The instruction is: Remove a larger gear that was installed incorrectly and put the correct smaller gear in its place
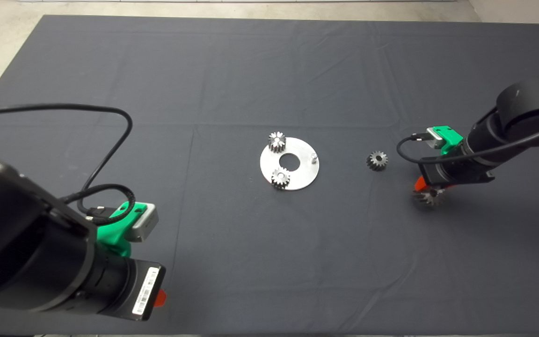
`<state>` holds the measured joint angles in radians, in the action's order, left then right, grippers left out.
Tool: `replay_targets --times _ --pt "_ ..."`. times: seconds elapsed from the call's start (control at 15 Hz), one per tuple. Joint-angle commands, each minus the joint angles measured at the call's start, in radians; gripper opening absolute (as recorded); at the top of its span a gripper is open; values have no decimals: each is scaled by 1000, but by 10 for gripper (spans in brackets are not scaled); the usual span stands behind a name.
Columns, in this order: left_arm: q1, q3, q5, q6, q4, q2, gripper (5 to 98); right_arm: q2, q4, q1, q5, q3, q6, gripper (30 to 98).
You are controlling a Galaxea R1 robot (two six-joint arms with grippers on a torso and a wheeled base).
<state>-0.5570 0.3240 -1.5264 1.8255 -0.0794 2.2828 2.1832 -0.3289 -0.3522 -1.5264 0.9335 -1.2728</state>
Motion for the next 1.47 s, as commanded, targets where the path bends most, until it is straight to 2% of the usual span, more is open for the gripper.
replay_targets --times 0.0,0.27,0.33,0.53,0.6,0.73,0.87,0.93,1.07,1.2,1.27,1.4 --pt "-5 -2 -32 3 -5 2 493 2 21 -28 -81 -32 -16 452" --pt "-4 -4 -32 6 -5 2 493 -2 19 -27 -80 -27 -16 539" --pt "-5 -4 -32 6 -5 2 493 2 18 -27 -81 -24 -16 540" --pt "-4 -2 -32 6 -5 1 493 45 18 -42 -83 5 -7 603" --pt "-4 -2 -32 6 -5 1 493 68 21 -64 -81 32 -7 642" --pt "-6 -2 -34 6 -5 -2 493 116 24 -126 -83 62 -8 670" --pt "-5 -1 -34 6 -5 -2 493 164 76 -187 -83 118 -2 694" --pt "-4 1 -35 6 -5 -4 493 180 88 -216 -81 136 -2 737" --pt "-2 5 -34 6 -5 0 493 217 101 -239 -81 175 0 743" --pt "2 4 -34 6 -5 1 493 243 113 -240 -78 227 3 791" --pt "2 4 -34 6 -5 1 493 248 111 -234 -78 248 6 791" --pt "3 1 -34 6 -5 1 493 254 110 -179 -80 278 24 791"
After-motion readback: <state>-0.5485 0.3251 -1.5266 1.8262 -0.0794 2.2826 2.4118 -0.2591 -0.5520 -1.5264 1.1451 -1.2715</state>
